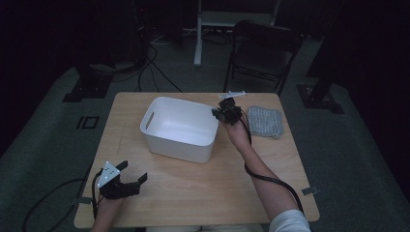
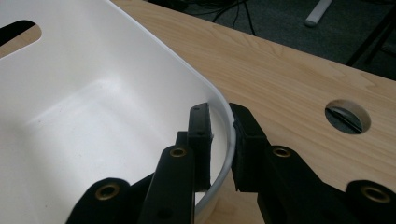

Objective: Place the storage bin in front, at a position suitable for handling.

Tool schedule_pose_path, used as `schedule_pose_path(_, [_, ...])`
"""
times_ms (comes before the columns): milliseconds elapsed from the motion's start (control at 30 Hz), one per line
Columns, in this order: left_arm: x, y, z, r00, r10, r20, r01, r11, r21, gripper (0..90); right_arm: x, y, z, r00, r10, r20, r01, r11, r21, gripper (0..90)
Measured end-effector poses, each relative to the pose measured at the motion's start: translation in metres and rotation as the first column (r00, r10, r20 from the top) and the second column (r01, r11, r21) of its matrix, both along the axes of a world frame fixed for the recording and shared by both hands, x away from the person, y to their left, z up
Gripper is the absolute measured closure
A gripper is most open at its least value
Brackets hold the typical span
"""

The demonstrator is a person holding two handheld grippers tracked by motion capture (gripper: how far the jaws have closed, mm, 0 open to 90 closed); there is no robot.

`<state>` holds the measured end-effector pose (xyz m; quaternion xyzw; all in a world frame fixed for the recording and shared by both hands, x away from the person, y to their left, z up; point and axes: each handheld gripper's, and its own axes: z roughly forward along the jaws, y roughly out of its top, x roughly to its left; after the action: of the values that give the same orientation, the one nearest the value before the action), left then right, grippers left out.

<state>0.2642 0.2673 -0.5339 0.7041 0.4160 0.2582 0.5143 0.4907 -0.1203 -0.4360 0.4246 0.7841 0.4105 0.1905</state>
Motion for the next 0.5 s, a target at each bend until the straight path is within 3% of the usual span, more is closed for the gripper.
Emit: schedule_pose_path(500, [0.001, -0.004, 0.000, 0.9996, -0.021, -0.018, 0.020, 0.9996, -0.018, 4.7, -0.032, -0.026, -0.002, 0.9997, 0.024, -0.007, -0.023, 1.000, 0.009, 80.0])
